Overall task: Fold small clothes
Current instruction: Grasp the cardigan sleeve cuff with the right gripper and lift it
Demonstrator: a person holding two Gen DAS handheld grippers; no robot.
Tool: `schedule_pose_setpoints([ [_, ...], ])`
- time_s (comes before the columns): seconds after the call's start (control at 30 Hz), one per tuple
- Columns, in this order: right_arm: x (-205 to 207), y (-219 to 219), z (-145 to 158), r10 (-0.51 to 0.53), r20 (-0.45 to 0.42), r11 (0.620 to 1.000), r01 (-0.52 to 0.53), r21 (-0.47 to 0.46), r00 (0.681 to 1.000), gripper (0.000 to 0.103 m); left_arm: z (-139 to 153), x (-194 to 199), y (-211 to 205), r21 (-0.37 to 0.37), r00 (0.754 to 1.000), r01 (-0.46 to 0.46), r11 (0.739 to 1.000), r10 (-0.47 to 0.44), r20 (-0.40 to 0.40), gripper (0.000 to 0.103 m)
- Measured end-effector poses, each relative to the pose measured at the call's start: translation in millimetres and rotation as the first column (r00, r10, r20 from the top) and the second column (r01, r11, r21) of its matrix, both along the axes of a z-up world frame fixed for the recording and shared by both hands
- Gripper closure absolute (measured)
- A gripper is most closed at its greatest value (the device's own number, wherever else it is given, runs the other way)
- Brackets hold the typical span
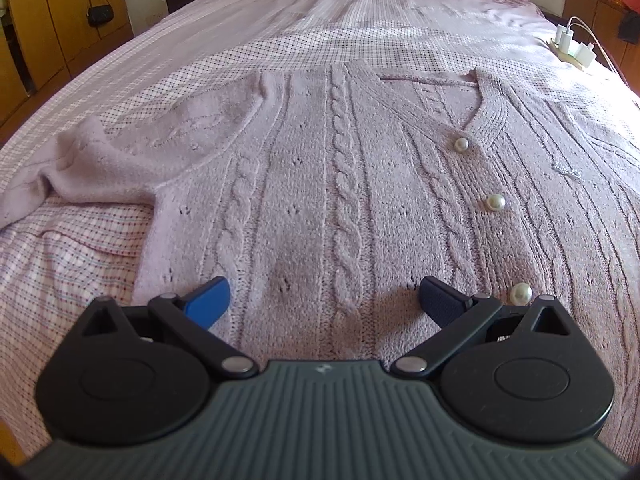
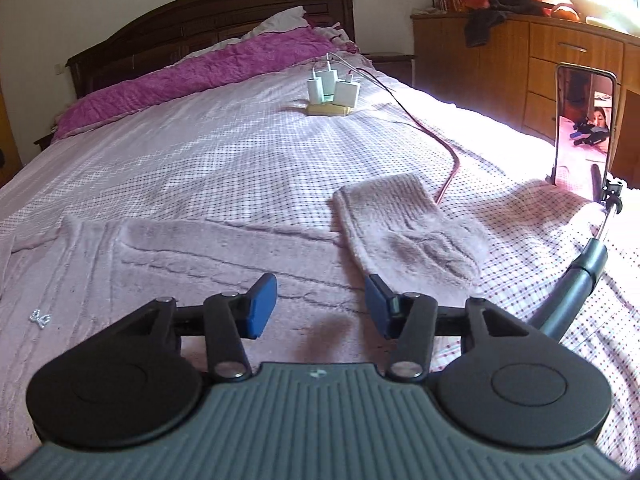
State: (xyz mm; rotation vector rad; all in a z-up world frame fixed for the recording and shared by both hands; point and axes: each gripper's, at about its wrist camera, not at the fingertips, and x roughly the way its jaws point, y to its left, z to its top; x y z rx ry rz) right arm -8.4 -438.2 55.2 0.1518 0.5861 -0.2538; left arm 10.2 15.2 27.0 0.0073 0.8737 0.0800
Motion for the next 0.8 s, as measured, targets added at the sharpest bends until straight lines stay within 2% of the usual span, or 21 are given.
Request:
schedule_pose_setpoints([
  [0.2, 18, -14, -8, -0.009, -0.019, 1.000, 0.009, -0.024, 1.000, 0.049, -2, 1, -4, 0.022, 1.000, -0.006, 1.000, 0.006, -0.007, 0.000],
  [0.37, 38, -16, -15, -0.034, -0.070, 0.998, 0.030, -0.062, 0.997, 0.050, 0, 0, -5, 0.034, 1.000, -0.006, 0.999, 0.006, -0.001, 0.000],
  [0.47, 46, -17, -22, -0.049, -0.095, 0.996, 0.041, -0.079, 0.994, 0.067, 3, -2, -5, 0.045, 1.000, -0.007, 0.999, 0.006, 0.006, 0.000],
  [0.53, 48, -18, -24, -0.064, -0.092, 0.994, 0.056, -0.091, 0.994, 0.086, 6, -3, -3, 0.051, 1.000, -0.008, 0.999, 0.008, 0.016, 0.000],
  [0.63, 47, -21, -20, -0.072, -0.081, 0.995, 0.066, -0.072, 0.994, 0.095, 11, -6, -1, 0.058, 0.999, -0.015, 0.998, 0.014, 0.033, 0.000],
  [0.8, 33, -24, 4, -0.093, 0.002, 0.996, 0.093, 0.011, 0.996, 0.097, 15, -10, 6, 0.046, 0.999, -0.021, 0.999, 0.019, 0.049, 0.000],
])
